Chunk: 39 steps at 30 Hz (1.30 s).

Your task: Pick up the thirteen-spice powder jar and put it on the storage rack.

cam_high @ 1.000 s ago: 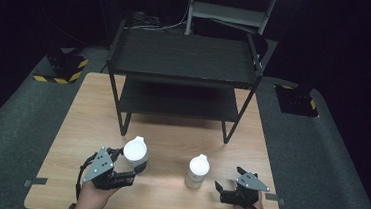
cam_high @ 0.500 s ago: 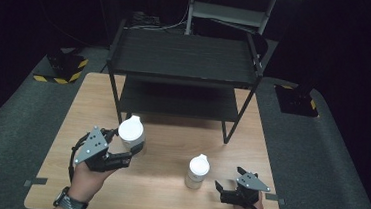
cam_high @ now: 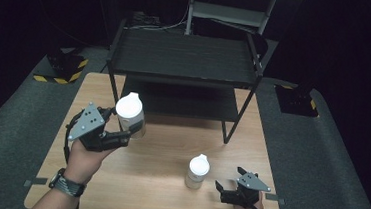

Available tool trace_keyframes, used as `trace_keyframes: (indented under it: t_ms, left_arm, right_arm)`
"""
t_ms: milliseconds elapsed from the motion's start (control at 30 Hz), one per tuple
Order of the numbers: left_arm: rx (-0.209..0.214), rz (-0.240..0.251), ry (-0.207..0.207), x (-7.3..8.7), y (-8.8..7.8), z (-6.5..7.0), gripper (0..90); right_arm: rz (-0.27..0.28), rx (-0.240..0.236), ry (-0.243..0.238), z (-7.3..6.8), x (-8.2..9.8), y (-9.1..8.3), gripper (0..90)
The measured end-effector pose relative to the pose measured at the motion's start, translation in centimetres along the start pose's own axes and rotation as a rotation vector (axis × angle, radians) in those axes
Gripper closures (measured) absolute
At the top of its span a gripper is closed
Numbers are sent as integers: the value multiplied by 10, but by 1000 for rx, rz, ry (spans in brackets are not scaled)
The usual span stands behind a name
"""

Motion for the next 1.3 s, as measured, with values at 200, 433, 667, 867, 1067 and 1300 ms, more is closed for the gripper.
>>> trace_keyframes:
  t_ms: [200,433,667,867,1067,1300]
  left_arm:
    - [-17,18,8,-23,4,-11,304]
    - [-28,30,13,-48,10,-22,304]
    - [-43,46,-2,-69,20,-33,304]
    - [-54,50,-11,-80,27,-39,304]
    - [-82,59,-6,-95,38,-47,304]
    - [-105,58,-10,-104,50,-54,305]
  right_arm:
    - [2,1,3,0,0,0,3]
    - [1,0,6,0,0,0,3]
    - [3,1,8,1,0,0,3]
    - [5,0,7,0,0,0,3]
    - [5,-2,9,1,0,0,3]
    - [7,-2,12,1,1,-1,3]
Point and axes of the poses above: each handheld gripper's, and its own axes: y roughly forward along the jaws, x roughly out of its underside, z roughly to its right, the point moved 10 cm from there along y, roughly forward along the jaws, and after that the axes turned 10 degrees about y, right-handed, at the moved point
